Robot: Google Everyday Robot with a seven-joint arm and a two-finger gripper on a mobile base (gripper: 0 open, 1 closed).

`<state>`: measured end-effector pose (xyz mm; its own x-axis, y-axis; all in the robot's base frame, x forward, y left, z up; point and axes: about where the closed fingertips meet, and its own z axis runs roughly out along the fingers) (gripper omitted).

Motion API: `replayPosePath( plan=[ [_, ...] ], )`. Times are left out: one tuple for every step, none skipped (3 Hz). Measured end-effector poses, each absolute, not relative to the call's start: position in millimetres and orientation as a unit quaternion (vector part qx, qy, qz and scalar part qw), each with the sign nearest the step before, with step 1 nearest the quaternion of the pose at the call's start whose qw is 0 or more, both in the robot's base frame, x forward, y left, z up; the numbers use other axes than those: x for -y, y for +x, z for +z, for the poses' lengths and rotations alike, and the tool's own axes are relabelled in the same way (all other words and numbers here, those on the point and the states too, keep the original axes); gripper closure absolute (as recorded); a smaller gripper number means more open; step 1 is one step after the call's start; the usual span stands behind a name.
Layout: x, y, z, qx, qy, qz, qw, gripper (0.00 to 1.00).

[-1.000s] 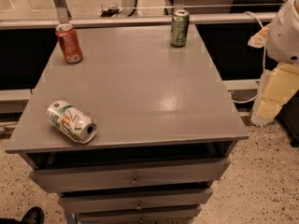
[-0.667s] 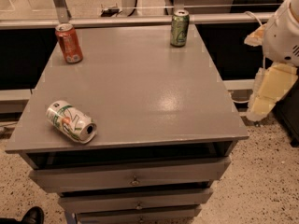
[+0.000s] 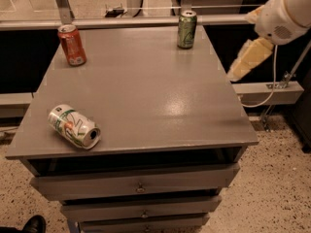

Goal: Move green can near 7up can

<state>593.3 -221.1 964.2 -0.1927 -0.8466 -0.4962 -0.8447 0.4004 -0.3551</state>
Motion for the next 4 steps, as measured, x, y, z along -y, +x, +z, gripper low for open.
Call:
replayPosePath(
  plan=[
    [202.9,650.7,968.0,-0.771,-0.500,0.020,0.394,0.00],
    [202.9,650.7,968.0,-0.771,-0.500,0.020,0.394,0.00],
    [193.1,669.2,961.5,-0.770,-0.476,0.050,0.421,0.00],
    [171.8,709.8,949.9,-0.766,-0.430,0.104,0.466,0.00]
  ],
)
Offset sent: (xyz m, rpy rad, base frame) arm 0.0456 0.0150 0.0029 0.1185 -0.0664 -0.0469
